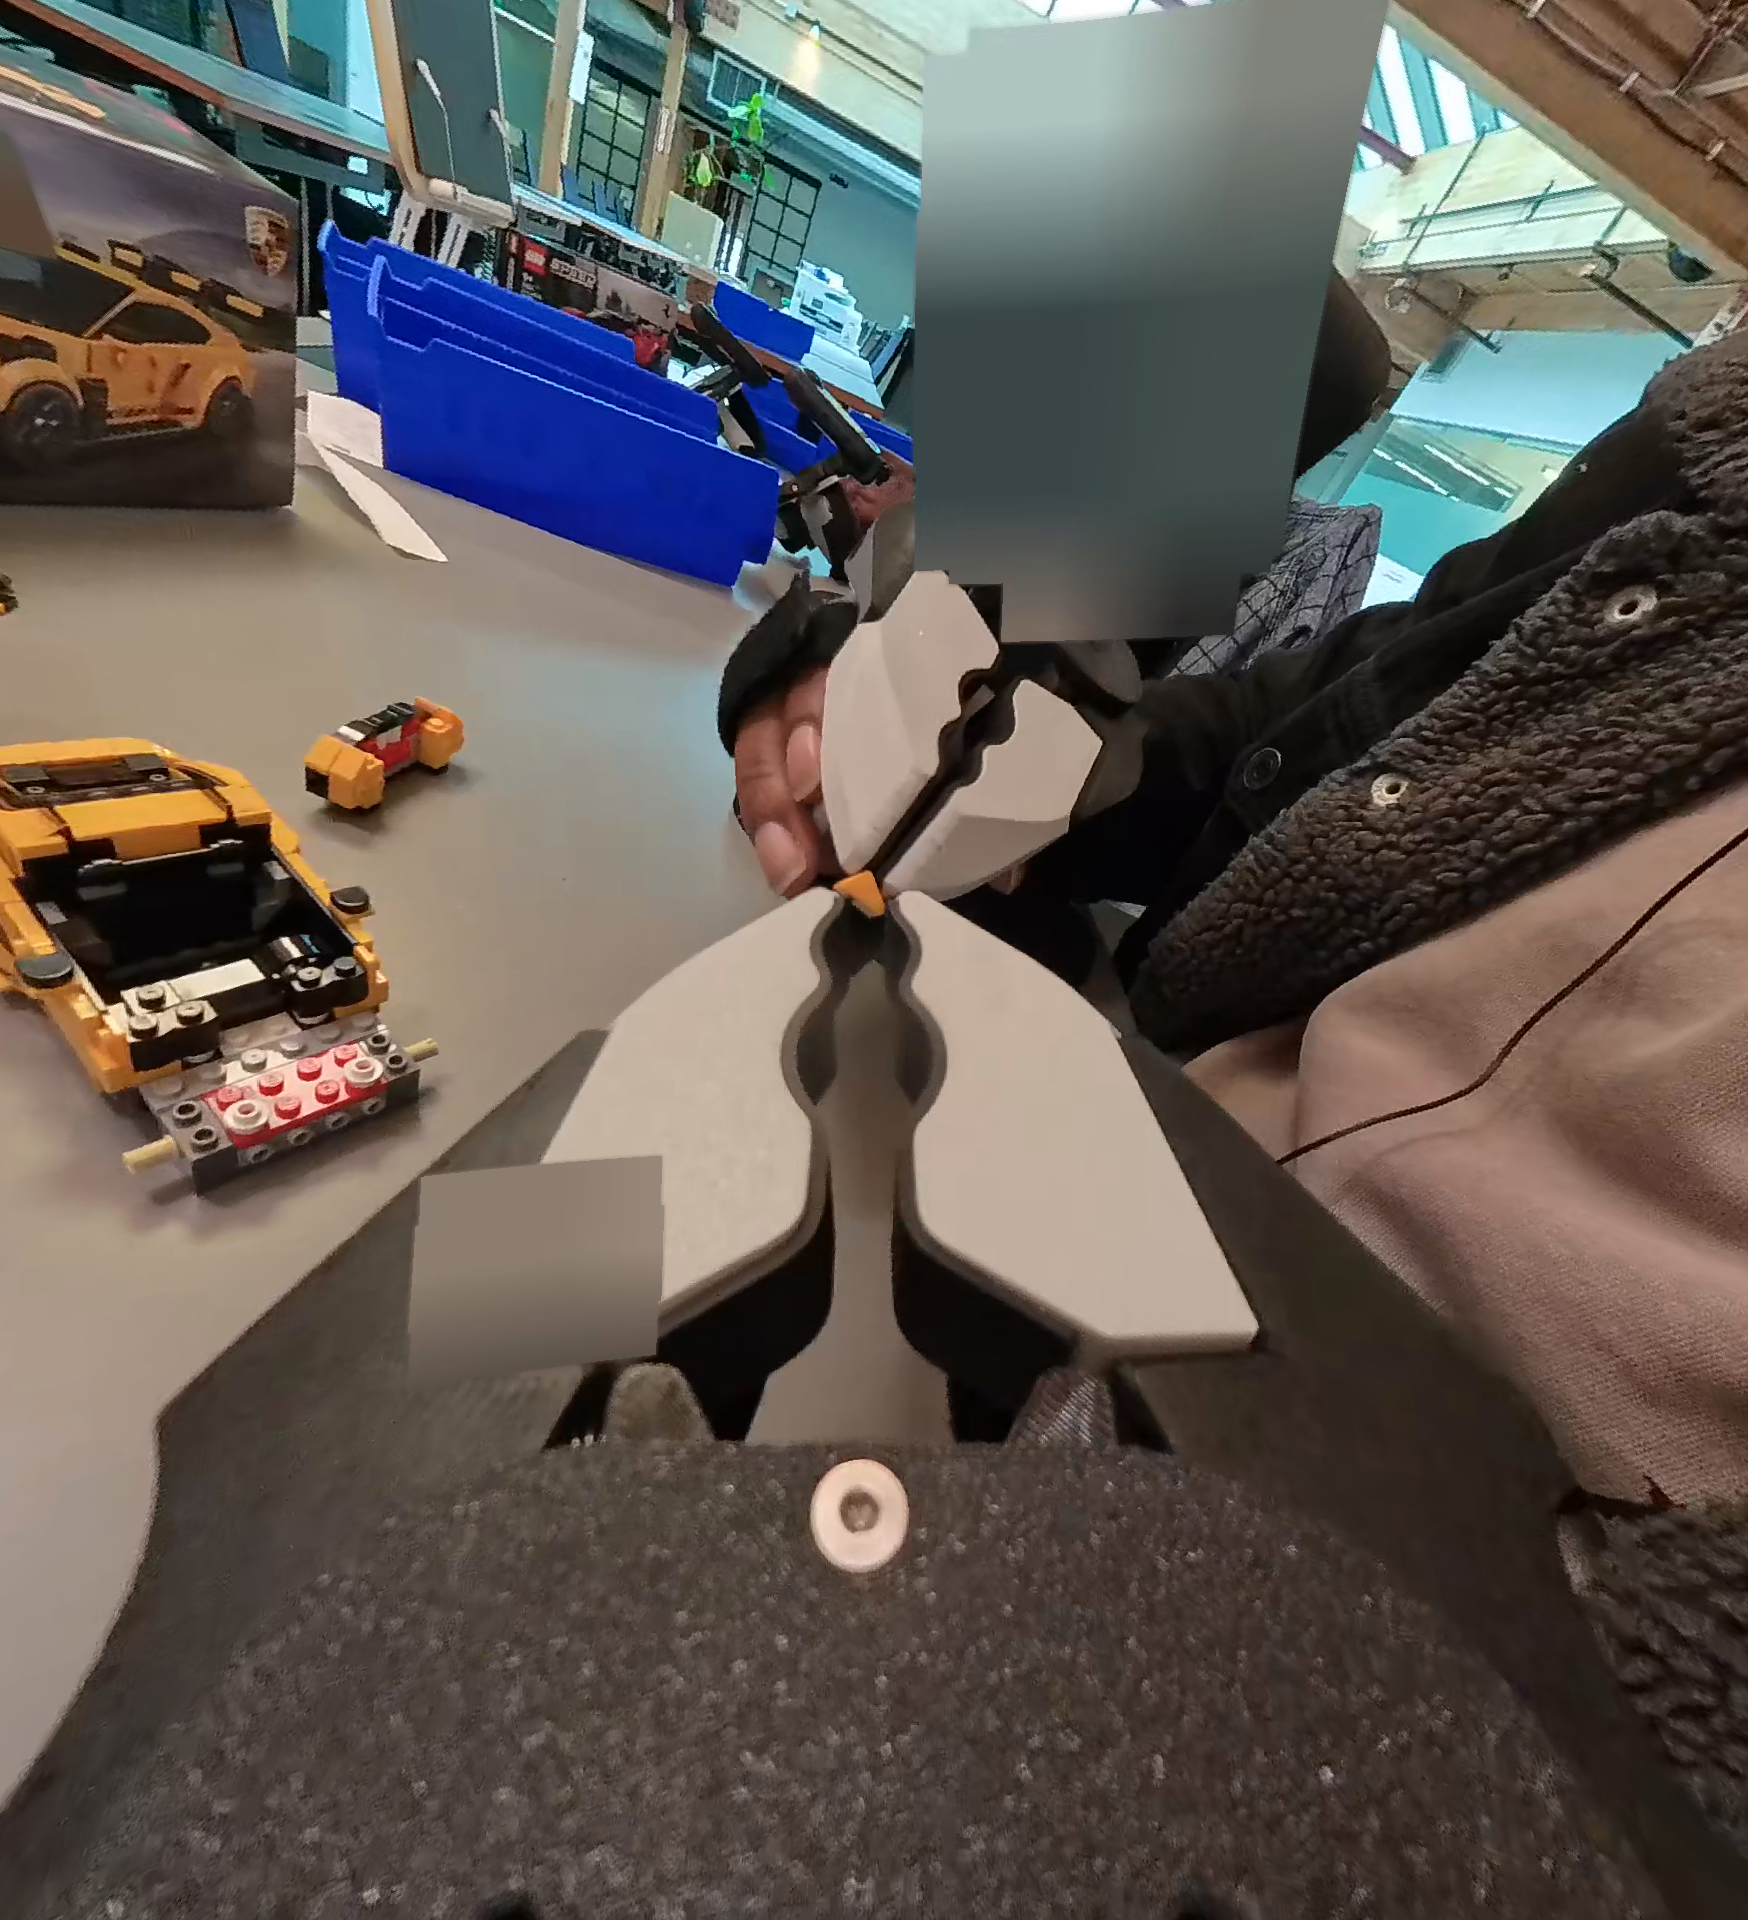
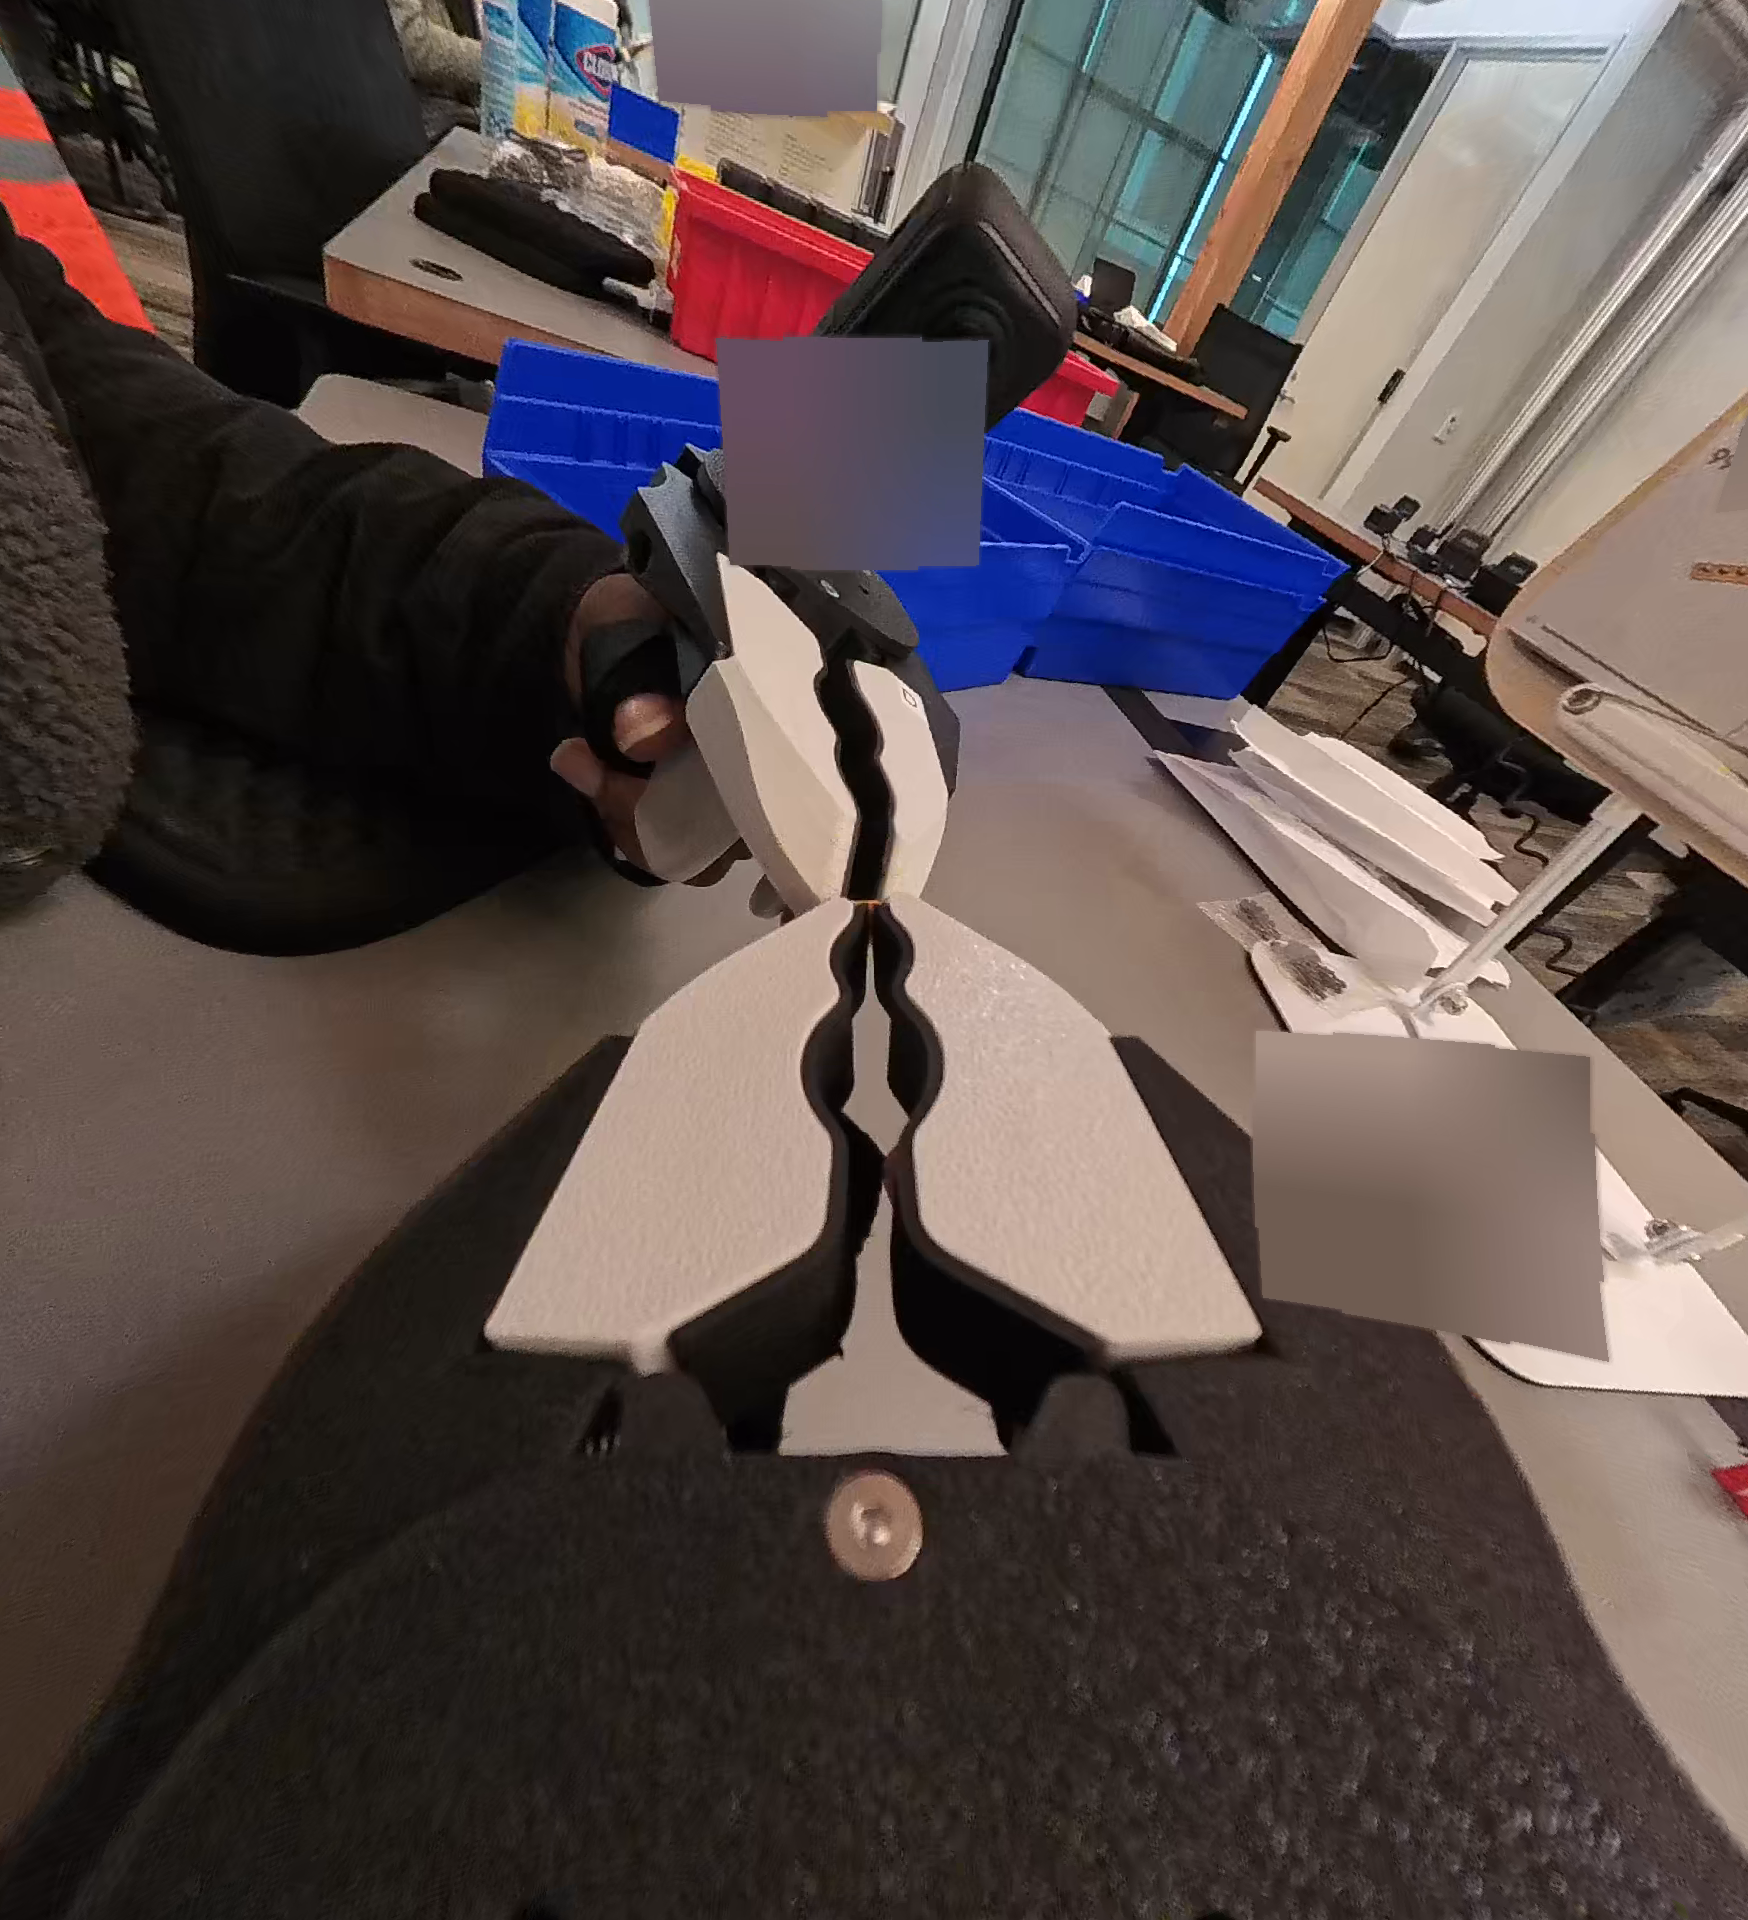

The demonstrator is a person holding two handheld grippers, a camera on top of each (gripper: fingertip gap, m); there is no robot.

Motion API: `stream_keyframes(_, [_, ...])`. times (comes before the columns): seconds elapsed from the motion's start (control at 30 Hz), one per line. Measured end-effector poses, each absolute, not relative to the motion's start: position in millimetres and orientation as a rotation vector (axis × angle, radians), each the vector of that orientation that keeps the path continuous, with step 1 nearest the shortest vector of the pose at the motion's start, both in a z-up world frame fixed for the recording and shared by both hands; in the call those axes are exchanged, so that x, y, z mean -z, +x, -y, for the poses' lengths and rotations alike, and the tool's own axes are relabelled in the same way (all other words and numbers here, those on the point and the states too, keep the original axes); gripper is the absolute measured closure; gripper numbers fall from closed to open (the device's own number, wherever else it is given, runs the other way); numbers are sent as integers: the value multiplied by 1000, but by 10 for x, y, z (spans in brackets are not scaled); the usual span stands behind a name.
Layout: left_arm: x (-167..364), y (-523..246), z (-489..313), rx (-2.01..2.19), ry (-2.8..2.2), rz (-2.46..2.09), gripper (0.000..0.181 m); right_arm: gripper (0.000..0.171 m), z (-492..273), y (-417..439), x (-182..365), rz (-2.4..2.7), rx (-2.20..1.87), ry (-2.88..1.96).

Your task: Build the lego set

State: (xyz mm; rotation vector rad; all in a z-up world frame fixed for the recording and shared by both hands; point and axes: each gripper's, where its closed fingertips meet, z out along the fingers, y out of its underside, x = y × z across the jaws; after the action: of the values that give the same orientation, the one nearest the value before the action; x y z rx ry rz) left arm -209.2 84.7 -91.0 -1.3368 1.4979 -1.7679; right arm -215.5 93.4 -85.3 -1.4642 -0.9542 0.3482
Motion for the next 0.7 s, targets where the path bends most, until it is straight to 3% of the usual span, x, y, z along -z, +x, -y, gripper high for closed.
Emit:
stream_keyframes(0.13, [954, -2089, -841, 1664, -1310, -1549, 179, 171, -892, -2166, 869, 984, -378, -1458])
stream_keyframes(0.3, [1056, -2056, -861, 1242, -1161, -1665, 179, 169, -859, -2153, 896, 953, -524, -1546])
stream_keyframes(0.47, [1083, -2013, -944, 835, -996, -1677, 179, 150, -910, -2040, 936, 765, -757, -1826])
stream_keyframes(0.7, [1076, -1985, -1017, 420, -803, -1659, 179, 152, -994, -2048, 1028, 537, -828, -1956])
